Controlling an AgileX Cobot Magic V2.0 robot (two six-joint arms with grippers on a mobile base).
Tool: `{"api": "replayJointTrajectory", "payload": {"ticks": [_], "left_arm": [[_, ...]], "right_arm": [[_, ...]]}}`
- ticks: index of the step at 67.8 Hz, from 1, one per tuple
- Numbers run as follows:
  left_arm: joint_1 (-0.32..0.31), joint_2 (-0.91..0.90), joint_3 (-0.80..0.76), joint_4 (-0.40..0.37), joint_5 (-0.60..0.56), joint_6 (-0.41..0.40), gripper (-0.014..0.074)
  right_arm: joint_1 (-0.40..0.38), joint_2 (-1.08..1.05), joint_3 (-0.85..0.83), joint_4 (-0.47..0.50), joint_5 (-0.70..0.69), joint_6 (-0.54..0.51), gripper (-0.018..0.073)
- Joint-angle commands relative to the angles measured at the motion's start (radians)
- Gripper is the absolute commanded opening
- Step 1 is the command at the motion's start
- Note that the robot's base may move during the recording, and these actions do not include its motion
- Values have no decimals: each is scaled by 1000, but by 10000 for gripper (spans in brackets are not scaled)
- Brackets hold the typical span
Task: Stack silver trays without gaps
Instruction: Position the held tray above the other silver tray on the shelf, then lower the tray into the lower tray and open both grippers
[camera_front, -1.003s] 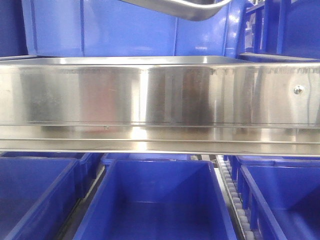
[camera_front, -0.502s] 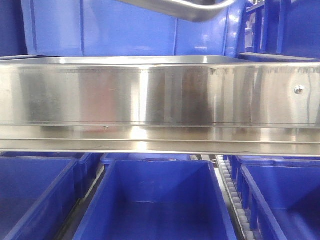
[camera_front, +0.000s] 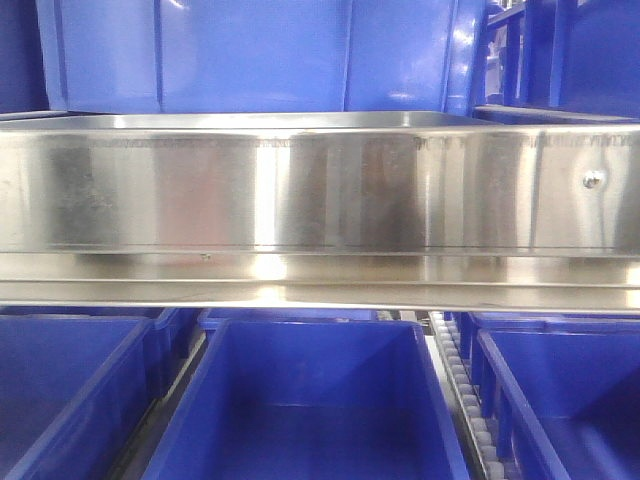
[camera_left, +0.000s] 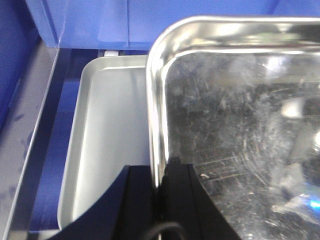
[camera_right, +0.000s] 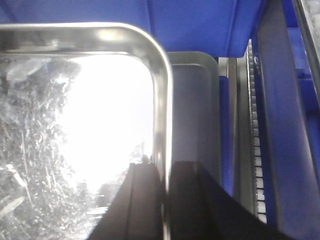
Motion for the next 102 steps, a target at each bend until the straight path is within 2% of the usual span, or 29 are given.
{"api": "replayJointTrajectory", "payload": {"ticks": [1,20,37,78,83,93,102], "left_arm": [[41,39,-9,-152,-144,88,-16],[206,181,-9,-387,-242,285,-16],[257,277,-9,-412,-247,299,-16],[260,307,-9,-393,-238,299,-11],[260,307,-9,-373,-235,284,32],[260,307,-9,-306,-212,210,208],[260,307,-9,-289,-209,191,358]], "right_arm": [[-13,46,-41,6,-256,-21,-3],[-124,179,-107,96,-295,-69,-3],[-143,271,-107,136,-304,-89,-3],[-147,316,-107,141,-316,-89,2],[-149,316,-107,141,-309,-89,55],[-155,316,-107,141,-300,-89,220],[-157,316,-107,137,-300,-89,291]]}}
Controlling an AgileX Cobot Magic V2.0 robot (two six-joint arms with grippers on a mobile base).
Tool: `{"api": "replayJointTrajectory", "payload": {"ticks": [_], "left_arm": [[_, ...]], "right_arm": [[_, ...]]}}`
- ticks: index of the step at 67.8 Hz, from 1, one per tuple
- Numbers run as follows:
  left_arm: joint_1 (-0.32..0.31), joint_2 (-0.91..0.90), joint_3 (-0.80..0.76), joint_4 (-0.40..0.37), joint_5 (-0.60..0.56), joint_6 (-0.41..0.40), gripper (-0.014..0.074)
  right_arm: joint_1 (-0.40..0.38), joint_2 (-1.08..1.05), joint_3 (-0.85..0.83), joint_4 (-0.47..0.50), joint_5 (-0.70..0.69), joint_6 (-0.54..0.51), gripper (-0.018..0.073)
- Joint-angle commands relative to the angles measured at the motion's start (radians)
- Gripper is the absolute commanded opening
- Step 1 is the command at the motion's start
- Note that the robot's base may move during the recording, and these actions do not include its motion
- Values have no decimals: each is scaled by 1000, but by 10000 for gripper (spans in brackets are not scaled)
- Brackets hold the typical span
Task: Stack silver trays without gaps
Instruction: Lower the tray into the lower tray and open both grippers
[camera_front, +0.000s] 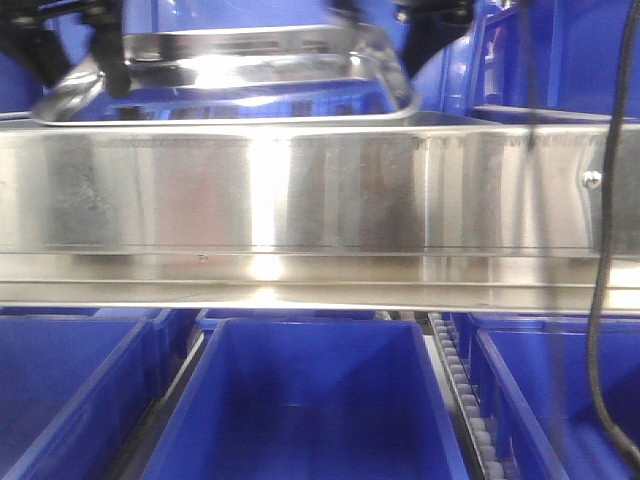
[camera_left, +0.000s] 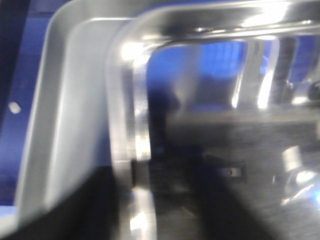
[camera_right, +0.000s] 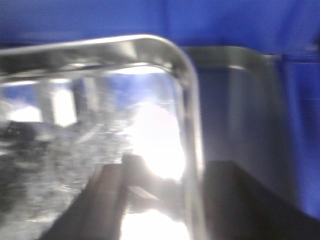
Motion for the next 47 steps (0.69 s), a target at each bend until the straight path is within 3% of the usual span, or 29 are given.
{"api": "replayJointTrajectory", "payload": {"ticks": [1,23,47], "left_arm": [[-14,-2,-7,-14,-38,-24,370],[-11,-2,-7,79,0,-63,402],[5,-2,-7,81,5,-74,400]], "right_arm": [[6,-5,-17,14,-67,-3,293],[6,-5,-17,-30,-21,-3,290],[6,-5,-17,-31,-23,-3,290]]}}
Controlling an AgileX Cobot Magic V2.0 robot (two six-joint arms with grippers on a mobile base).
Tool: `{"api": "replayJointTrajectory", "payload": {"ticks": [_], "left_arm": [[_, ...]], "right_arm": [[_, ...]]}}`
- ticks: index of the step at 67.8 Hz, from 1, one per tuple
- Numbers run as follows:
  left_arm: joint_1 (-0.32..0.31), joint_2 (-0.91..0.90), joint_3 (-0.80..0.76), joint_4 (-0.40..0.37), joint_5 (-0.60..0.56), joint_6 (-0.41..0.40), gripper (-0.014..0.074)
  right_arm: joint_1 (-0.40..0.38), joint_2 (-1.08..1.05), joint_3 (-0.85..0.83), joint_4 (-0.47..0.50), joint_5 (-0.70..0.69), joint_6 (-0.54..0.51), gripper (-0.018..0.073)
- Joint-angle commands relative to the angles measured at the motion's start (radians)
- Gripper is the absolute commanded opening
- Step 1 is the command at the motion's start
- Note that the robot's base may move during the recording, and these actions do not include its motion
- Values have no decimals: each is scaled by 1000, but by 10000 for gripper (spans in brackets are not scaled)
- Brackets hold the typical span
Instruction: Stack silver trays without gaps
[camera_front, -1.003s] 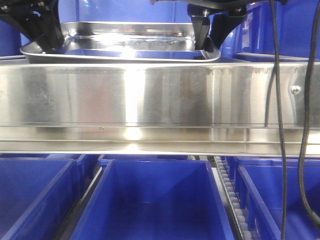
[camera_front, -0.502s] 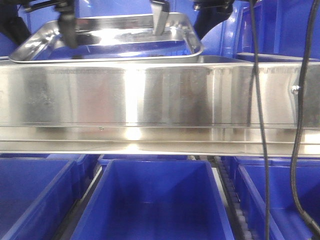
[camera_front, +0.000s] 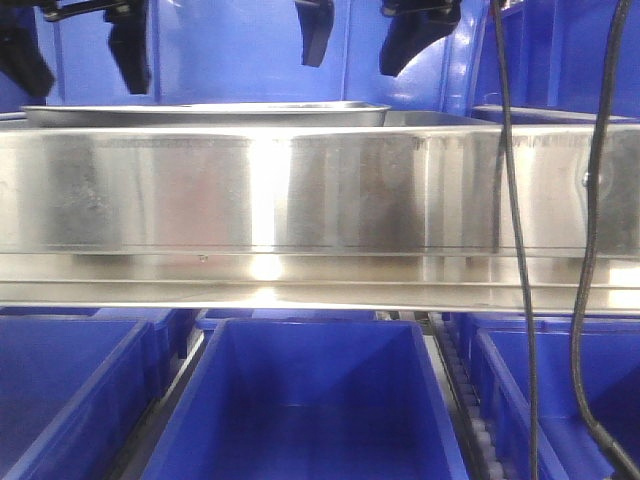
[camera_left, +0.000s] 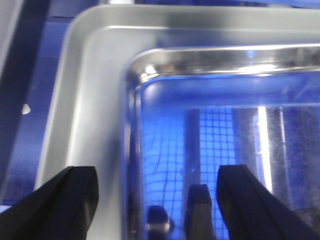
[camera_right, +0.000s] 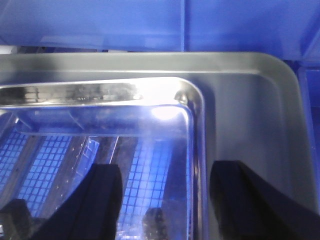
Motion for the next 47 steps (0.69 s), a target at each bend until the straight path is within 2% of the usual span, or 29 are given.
{"api": "replayJointTrajectory", "payload": {"ticks": [1,7,13,19,26,28,35,47], "left_arm": [[5,-2,-7,5,2,-8,398],[5,-2,-7,5,-1,-8,359],[5,-2,-7,5,-4,-8,251],[5,-12,-7,5,-4,-8,125],[5,-45,-9,3,-6,-8,-31],[5,-59,-9,1,-6,-8,-28],[5,-110,-9,-22,-6,-8,-3],[5,-158,-9,-7,-50,-8,-6]], "right_arm": [[1,-10,-9,-21,-6,-3,290],[1,-10,-9,-21,-6,-3,289],[1,-10,-9,-21,-11,-3,264],[1,-17,-9,-21,-16,-3,167],[1,-41,-10,-21,-20,-3,4],[1,-52,-10,-21,-20,-3,-28],[7,-86,-10,-21,-20,-3,-24],[7,-121,-10,-21,-39,-3,-25]]}}
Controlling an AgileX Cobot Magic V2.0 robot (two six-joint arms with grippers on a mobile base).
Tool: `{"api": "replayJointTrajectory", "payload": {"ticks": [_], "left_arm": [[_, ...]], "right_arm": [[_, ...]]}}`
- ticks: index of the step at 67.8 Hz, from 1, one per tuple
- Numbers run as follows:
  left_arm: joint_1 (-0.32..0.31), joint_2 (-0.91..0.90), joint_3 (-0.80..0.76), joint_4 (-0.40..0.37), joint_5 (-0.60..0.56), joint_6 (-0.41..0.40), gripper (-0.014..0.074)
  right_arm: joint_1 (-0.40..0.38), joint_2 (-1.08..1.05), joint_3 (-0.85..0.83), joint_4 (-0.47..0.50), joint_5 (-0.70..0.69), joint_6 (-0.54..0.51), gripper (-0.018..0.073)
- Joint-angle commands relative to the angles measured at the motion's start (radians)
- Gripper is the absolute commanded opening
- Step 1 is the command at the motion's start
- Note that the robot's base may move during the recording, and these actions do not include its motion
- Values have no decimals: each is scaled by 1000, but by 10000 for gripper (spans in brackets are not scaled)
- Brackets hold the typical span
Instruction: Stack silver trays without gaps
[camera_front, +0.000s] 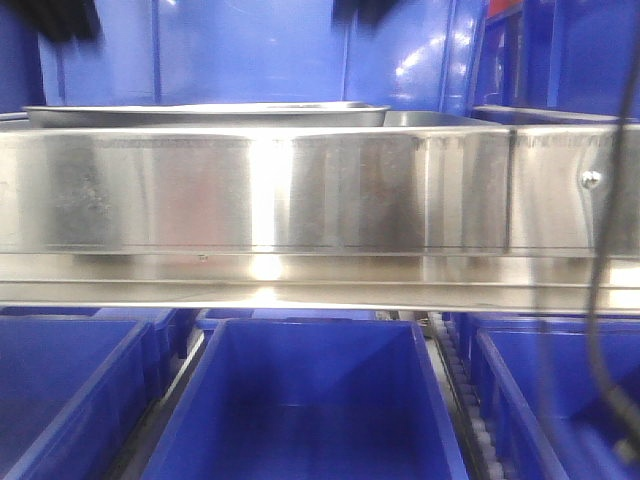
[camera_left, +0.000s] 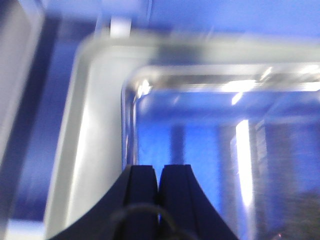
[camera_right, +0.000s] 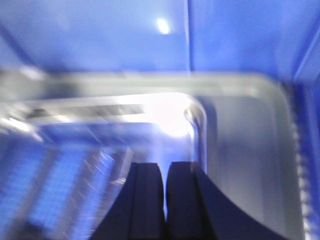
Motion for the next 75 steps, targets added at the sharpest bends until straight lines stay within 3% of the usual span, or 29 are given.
{"api": "replayJointTrajectory", "payload": {"ticks": [1,11,21,31,39,44,51,60,75], "left_arm": [[5,-25,-7,10,-44,-6,-6],[5,-45,-8,10,-58,21,-8],[5,-90,3,-56,-61,19,-8],[1,-217,153,-123,-301,13,-8],[1,-357,331,-142,-469,13,-8],[1,-471,456,-140,-612,13,-8],[1,-618,584,-104,-721,39,-8],[1,-808,743,0,-813,65,-8],[1,-1086,932,2,-811,76,-8]], "right_arm": [[3,-22,-10,-17,-19,-3,-25],[0,-67,-10,-17,-36,-6,-25],[0,-137,-10,-17,-96,-75,-25],[0,-224,51,-18,-154,-168,-25],[0,-336,207,-20,-342,-220,-25],[0,-433,356,-41,-569,-249,-25],[0,-545,517,-140,-786,-247,-25],[0,-656,659,-157,-808,-247,-25],[0,-838,812,-191,-830,-249,-25]]}}
